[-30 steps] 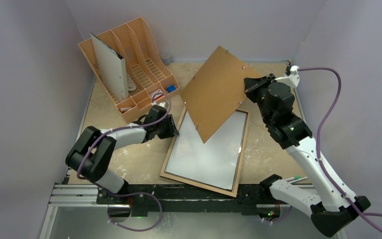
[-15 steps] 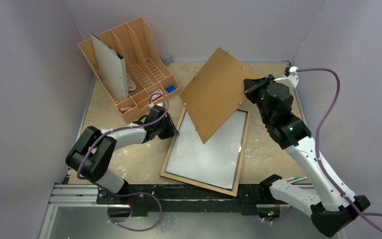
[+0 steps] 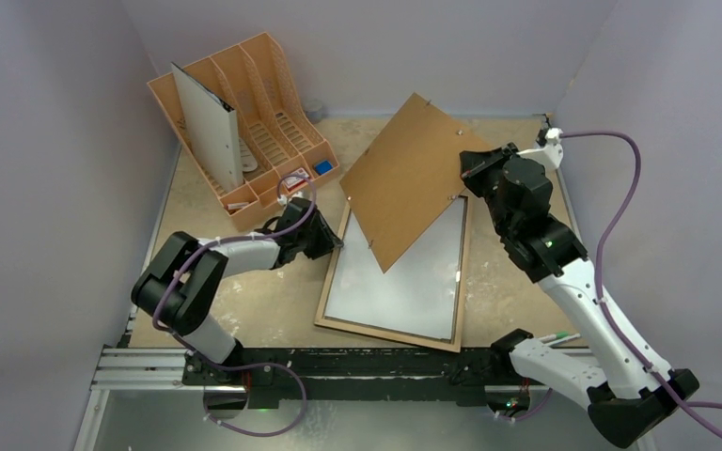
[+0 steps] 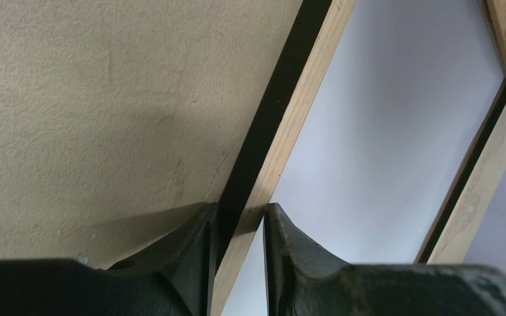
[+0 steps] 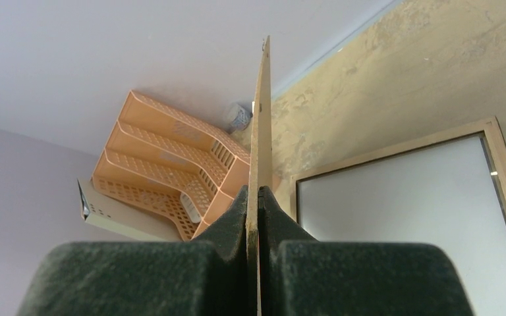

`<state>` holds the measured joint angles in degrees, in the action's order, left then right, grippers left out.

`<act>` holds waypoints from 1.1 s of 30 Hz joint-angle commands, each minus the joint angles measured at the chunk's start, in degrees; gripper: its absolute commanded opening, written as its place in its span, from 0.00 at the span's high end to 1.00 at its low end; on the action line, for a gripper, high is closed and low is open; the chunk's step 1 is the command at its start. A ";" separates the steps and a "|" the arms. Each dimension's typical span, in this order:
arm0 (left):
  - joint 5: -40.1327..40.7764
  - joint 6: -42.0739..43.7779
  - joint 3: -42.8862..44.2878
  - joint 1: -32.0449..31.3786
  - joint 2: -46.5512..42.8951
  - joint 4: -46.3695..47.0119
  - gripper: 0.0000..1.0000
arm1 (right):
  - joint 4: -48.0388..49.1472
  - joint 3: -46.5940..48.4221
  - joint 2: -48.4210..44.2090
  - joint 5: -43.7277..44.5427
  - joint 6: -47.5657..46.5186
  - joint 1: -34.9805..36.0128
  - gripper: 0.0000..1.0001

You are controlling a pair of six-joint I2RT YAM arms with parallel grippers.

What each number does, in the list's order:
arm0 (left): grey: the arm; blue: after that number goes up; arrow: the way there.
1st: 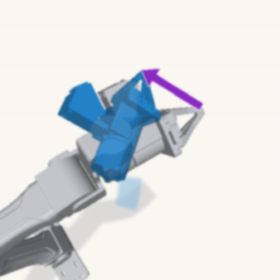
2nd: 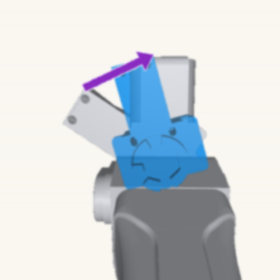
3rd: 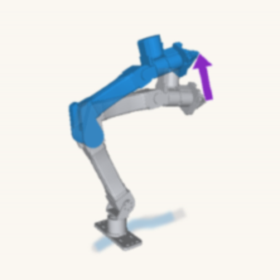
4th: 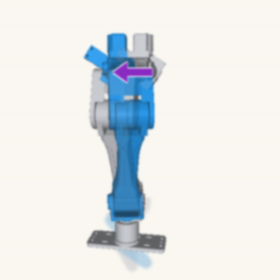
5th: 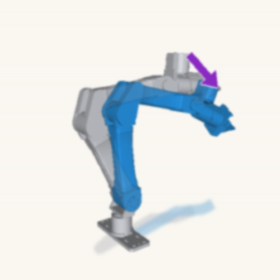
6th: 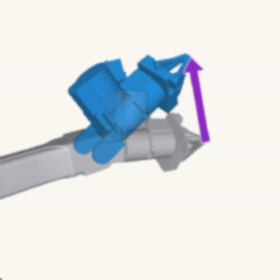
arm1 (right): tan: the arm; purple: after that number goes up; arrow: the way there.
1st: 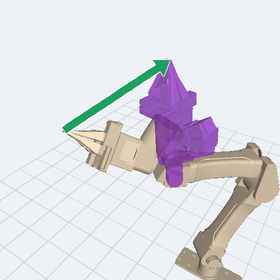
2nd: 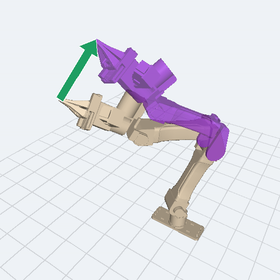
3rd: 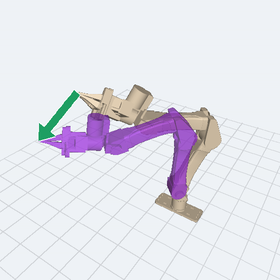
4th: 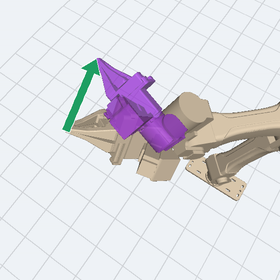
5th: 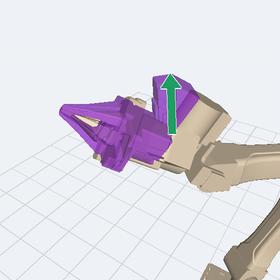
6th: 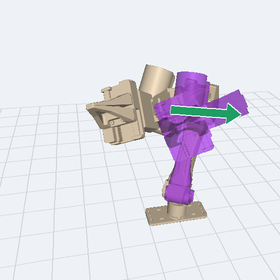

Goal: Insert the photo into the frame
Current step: Move the photo frame to the center of the board.

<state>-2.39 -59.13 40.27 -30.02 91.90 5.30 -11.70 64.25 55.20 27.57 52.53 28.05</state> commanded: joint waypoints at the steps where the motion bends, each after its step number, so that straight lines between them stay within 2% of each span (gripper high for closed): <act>1: 1.27 -6.26 0.52 0.31 2.86 3.02 0.77 | 7.69 0.56 -2.21 1.97 4.85 -0.10 1.00; 5: -1.28 -8.52 1.17 0.31 3.90 7.36 0.76 | 9.05 0.08 -2.41 2.21 7.25 -0.10 1.00; 9: -0.51 -8.39 3.28 0.35 2.14 6.03 0.72 | 10.57 -0.48 -3.15 3.74 9.37 -0.10 1.00; 19: 5.21 -5.16 4.74 0.41 -13.25 -3.86 0.42 | 14.85 -4.08 -7.09 5.55 13.52 -0.10 1.00; 25: 5.84 -10.03 5.00 0.43 -24.28 -5.10 0.16 | 17.69 -6.08 -9.77 4.64 16.44 -0.10 1.00; 29: 4.68 -13.79 5.29 0.43 -28.27 -0.99 0.09 | 19.27 -6.61 -10.79 3.10 18.75 -0.10 1.00; 33: 1.54 -14.67 5.94 0.27 -28.17 4.82 0.06 | 20.67 -6.93 -11.28 1.19 20.59 -0.10 1.00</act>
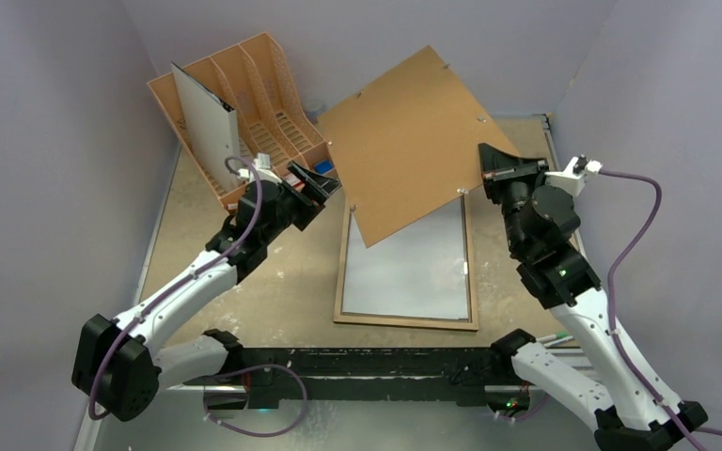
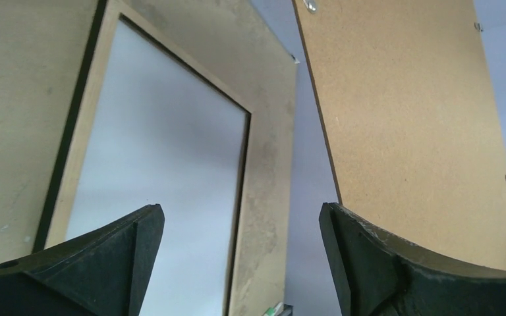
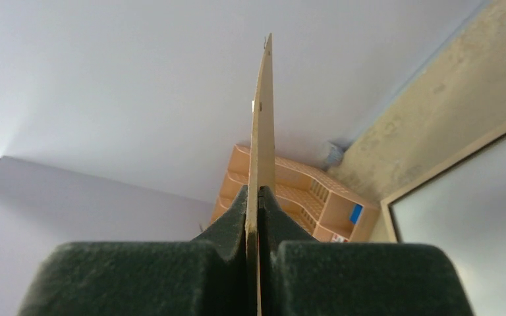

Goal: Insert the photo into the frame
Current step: Move the photo frame to the center of the board, then adjust the photo frame item.

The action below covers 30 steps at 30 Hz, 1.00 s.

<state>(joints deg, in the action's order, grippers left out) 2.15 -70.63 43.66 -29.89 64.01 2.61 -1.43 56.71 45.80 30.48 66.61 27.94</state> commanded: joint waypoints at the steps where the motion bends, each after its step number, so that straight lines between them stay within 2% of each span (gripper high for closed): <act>1: -3.74 -3.28 2.21 0.05 0.01 9.60 0.06 | 10.47 0.60 -1.94 -2.17 7.03 0.01 1.00; 5: -2.56 -5.42 -0.46 0.02 -1.91 15.47 0.05 | 10.30 0.50 -2.02 -3.32 8.36 0.01 1.00; 7: 1.38 -5.32 -0.61 0.02 -4.99 12.11 0.05 | 9.74 0.44 -2.18 -3.05 8.97 0.01 1.00; 13: 13.73 -5.87 0.57 0.03 -12.67 -6.87 0.13 | 10.00 -0.51 -2.28 -1.41 11.47 0.02 1.00; 19: 15.63 -6.78 -2.47 0.04 -17.44 -5.39 0.13 | 11.86 -2.22 -1.27 -2.98 13.52 0.01 1.00; 23: 10.71 -4.06 -2.62 0.01 -15.32 2.51 0.08 | 13.45 -3.62 -1.20 -4.69 14.42 0.01 1.00; 26: 2.80 -3.01 -2.49 0.03 -10.92 9.25 0.06 | 14.01 -4.57 -1.44 -5.82 15.86 0.01 1.00; 30: -3.66 -3.05 -2.97 0.01 -5.98 18.02 0.07 | 14.44 -5.49 -2.25 -7.76 17.58 0.01 1.00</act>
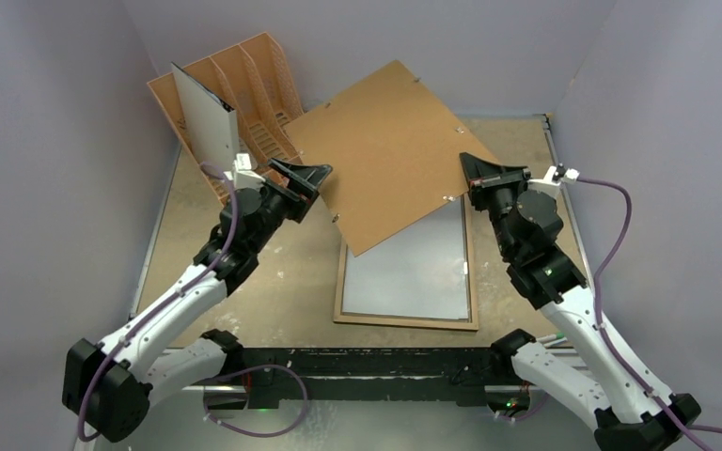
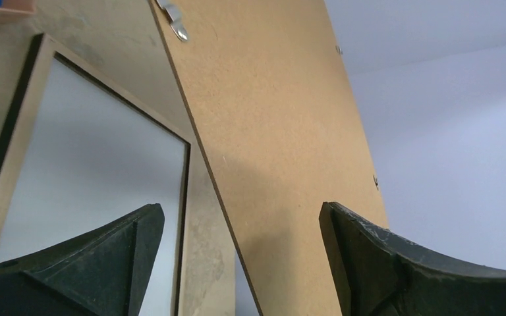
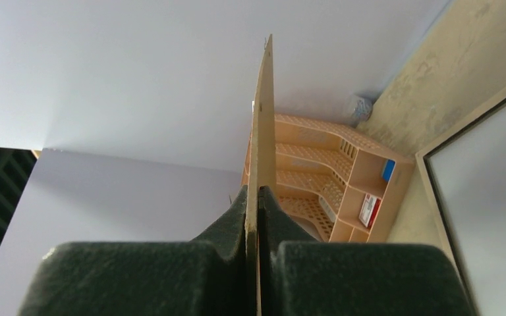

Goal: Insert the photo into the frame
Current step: Adjust the photo frame item.

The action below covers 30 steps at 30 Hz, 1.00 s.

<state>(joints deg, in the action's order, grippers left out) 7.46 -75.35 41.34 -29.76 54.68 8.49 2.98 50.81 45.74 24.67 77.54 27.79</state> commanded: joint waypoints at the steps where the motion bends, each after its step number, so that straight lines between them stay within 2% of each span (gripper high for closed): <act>1: -9.84 1.51 -0.87 -0.12 3.90 14.36 0.09 | 9.98 0.12 -2.43 -2.28 7.12 0.20 1.00; 4: -10.88 0.63 -0.86 -0.04 4.51 17.47 0.20 | 9.45 -0.26 -3.51 -2.81 7.79 0.16 1.00; 11: -6.25 0.66 -3.41 0.01 0.22 22.62 0.61 | 7.55 -1.89 -6.89 -4.67 5.60 0.16 1.00; 13: -3.88 1.41 -4.73 0.05 -1.79 24.58 0.75 | 7.21 -2.88 -7.92 -5.64 4.54 0.16 1.00; 15: -3.32 2.73 -4.89 0.05 -2.51 25.94 0.95 | 6.33 -3.73 -9.00 -5.65 3.82 0.16 1.00; 16: -3.63 3.66 -4.56 0.05 -2.51 26.49 1.00 | 5.65 -4.02 -9.53 -5.56 3.54 0.16 1.00; 17: -4.01 4.92 -4.12 0.10 -2.22 26.97 1.00 | 5.18 -4.31 -10.01 -5.40 3.14 0.16 1.00; 19: -5.12 7.07 -3.22 0.05 -1.65 28.27 1.00 | 4.41 -4.88 -11.00 -4.86 2.22 0.16 0.90; 24: -6.17 12.21 0.49 0.15 0.72 29.12 1.00 | 2.10 -5.87 -12.35 -4.69 -2.57 0.16 0.32; 26: -5.86 14.25 2.41 0.49 1.62 28.31 1.00 | -1.00 -6.42 -12.54 -4.59 -4.89 0.16 0.15; 30: -6.06 17.65 6.08 1.63 4.07 26.85 1.00 | -9.06 -9.05 -14.16 -3.35 -9.34 0.18 0.04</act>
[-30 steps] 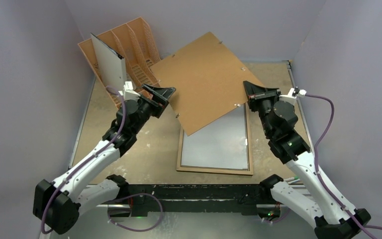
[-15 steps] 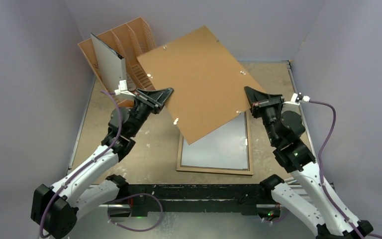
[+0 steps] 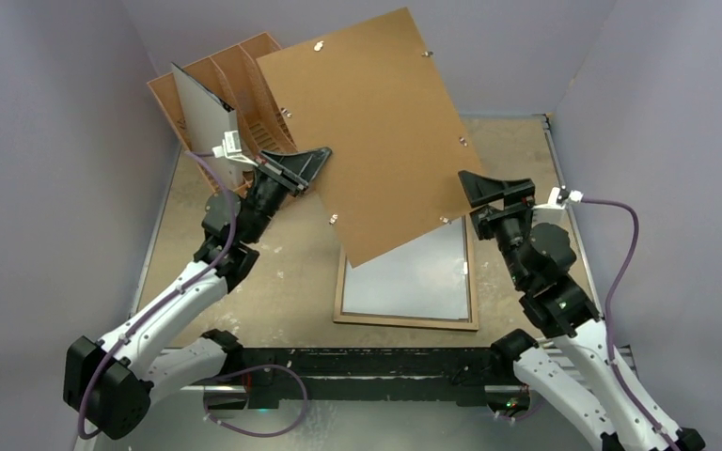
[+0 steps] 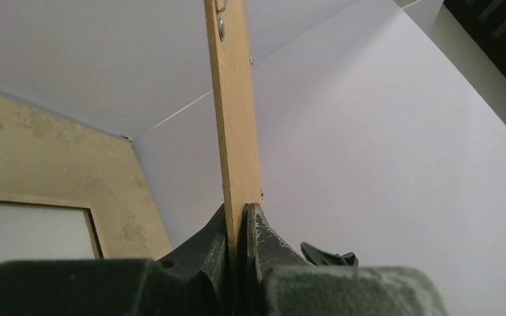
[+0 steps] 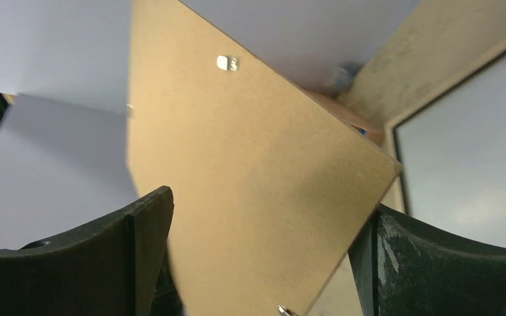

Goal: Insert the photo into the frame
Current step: Adjust the photo frame item.

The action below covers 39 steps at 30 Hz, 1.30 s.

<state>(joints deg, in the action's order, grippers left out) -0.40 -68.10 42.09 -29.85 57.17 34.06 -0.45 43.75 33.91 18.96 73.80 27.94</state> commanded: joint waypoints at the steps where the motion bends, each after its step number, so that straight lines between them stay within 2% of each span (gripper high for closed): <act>1: 1.60 11.33 6.29 1.94 2.22 0.93 1.00 | -7.69 -2.79 -3.40 3.29 -5.82 0.01 0.03; 5: -0.45 15.58 9.05 2.95 5.23 -1.29 1.00 | -12.61 -5.87 -9.82 5.66 -6.49 0.01 0.02; 8: -2.37 15.44 9.77 3.97 6.99 -2.67 1.00 | -14.87 -6.55 -13.40 8.05 -6.93 0.01 0.02; 12: -6.99 13.06 10.25 5.73 9.07 -3.08 1.00 | -16.70 -4.69 -12.20 10.54 -8.61 0.01 0.05; 16: -12.89 11.13 11.41 7.74 10.51 -5.38 1.00 | -14.18 0.20 -3.51 8.64 -16.48 0.01 0.06; 20: -21.25 9.33 13.55 10.80 12.70 -7.85 1.00 | -15.40 8.23 11.24 4.96 -22.79 -0.06 0.06; 23: -28.81 6.59 13.88 13.23 13.92 -6.29 1.00 | -14.81 12.52 20.47 4.01 -24.63 -0.27 0.07; 29: -36.59 3.72 12.69 15.31 13.53 -5.34 1.00 | -14.16 21.91 30.08 5.05 -26.58 -4.56 0.11; 34: -40.20 3.81 11.79 15.52 11.87 -6.67 1.00 | -14.11 29.81 36.33 2.23 -29.47 -10.16 0.14; 39: -41.35 3.96 10.75 15.68 9.83 -7.79 1.00 | -15.13 33.81 41.30 -1.25 -29.94 -15.34 0.17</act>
<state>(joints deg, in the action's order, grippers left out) -38.52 -62.04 52.27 -14.72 71.09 21.23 -15.44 74.02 72.42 20.84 46.04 15.84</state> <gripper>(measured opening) 0.064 0.844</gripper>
